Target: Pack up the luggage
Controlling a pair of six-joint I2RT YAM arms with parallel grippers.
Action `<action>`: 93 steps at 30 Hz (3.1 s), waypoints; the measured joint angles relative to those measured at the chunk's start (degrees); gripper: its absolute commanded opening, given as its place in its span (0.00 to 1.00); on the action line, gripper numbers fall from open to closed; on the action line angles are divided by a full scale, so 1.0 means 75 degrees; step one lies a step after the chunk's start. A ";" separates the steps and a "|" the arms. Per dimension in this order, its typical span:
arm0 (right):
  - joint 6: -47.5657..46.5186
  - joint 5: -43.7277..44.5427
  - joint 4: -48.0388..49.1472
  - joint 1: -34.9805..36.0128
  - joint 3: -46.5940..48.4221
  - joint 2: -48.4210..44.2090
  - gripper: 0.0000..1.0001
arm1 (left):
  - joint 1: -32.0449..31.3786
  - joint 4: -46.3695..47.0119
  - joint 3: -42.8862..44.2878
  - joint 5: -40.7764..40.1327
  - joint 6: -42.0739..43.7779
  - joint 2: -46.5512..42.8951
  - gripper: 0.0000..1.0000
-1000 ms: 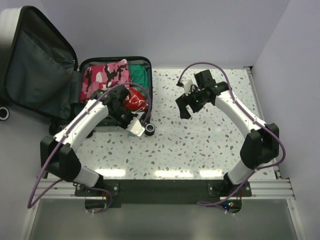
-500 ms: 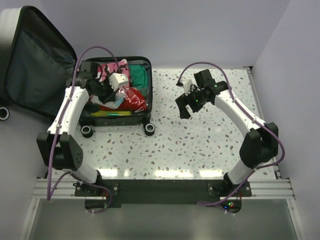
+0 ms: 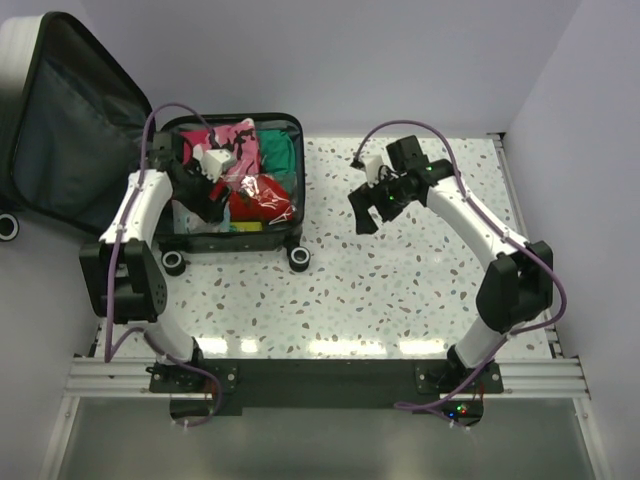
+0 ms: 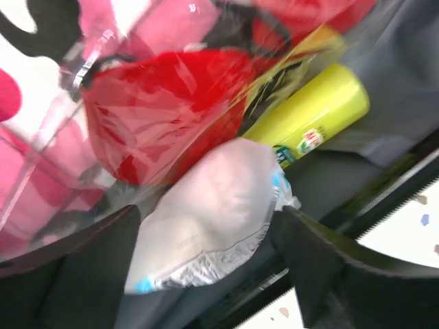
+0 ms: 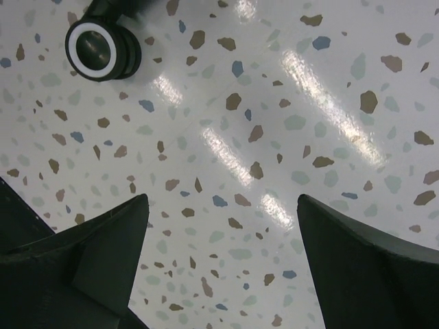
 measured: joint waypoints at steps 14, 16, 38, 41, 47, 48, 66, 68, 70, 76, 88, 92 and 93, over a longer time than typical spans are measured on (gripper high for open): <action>0.2541 -0.0396 0.2107 0.0082 0.2005 0.1958 0.89 | -0.0166 0.1329 0.2200 -0.2139 -0.2055 -0.2055 1.00; 0.3037 -0.0379 0.2439 0.0163 0.2393 0.2308 0.89 | -0.0254 0.1606 0.2684 -0.3060 -0.2087 -0.2157 1.00; 0.4424 -0.0796 0.3777 0.0909 0.3182 0.2588 0.87 | 0.0557 0.5508 0.1224 -0.8740 0.2407 -0.2675 1.00; 0.4354 -0.0796 0.3762 0.0906 0.3182 0.2588 0.87 | 0.0895 0.5738 0.1285 -0.8615 0.2710 -0.2378 0.94; 0.4232 -0.0793 0.3748 0.0906 0.3142 0.2588 0.87 | 0.1239 0.5884 0.1795 -0.8253 0.3142 -0.1670 0.42; 0.4217 -0.0793 0.3748 0.0903 0.3110 0.2588 0.87 | 0.1221 0.5884 0.1851 -0.8172 0.3188 -0.1609 0.26; 0.3978 -0.0761 0.3346 0.0816 0.2439 0.2366 0.88 | -0.2366 0.6918 0.2457 -0.8725 0.4406 -0.0379 0.00; 0.3978 -0.0746 0.3346 0.0784 0.2294 0.2270 0.88 | -0.2664 0.7000 0.2792 -0.8725 0.4438 0.0105 0.00; 0.3978 -0.0729 0.3337 0.0749 0.2171 0.2174 0.88 | -0.3022 0.7152 0.3066 -0.8711 0.4535 0.0592 0.00; 0.3926 -0.0589 0.3337 0.0592 0.1757 0.1877 0.88 | -0.4118 0.7440 0.3424 -0.8591 0.4814 0.1961 0.05; 0.3824 -0.0335 0.2996 -0.0554 0.1110 0.1405 0.92 | -0.5409 0.6685 0.4019 -0.7697 0.3701 0.3235 0.99; 0.3861 -0.0382 0.3048 -0.0737 0.1218 0.1358 0.91 | -0.5683 0.5412 0.4908 -0.7178 0.2859 0.3296 1.00; 0.3867 -0.0533 0.3118 -0.0752 0.1268 0.1384 0.91 | -0.5759 0.4978 0.5482 -0.7114 0.2632 0.3418 1.00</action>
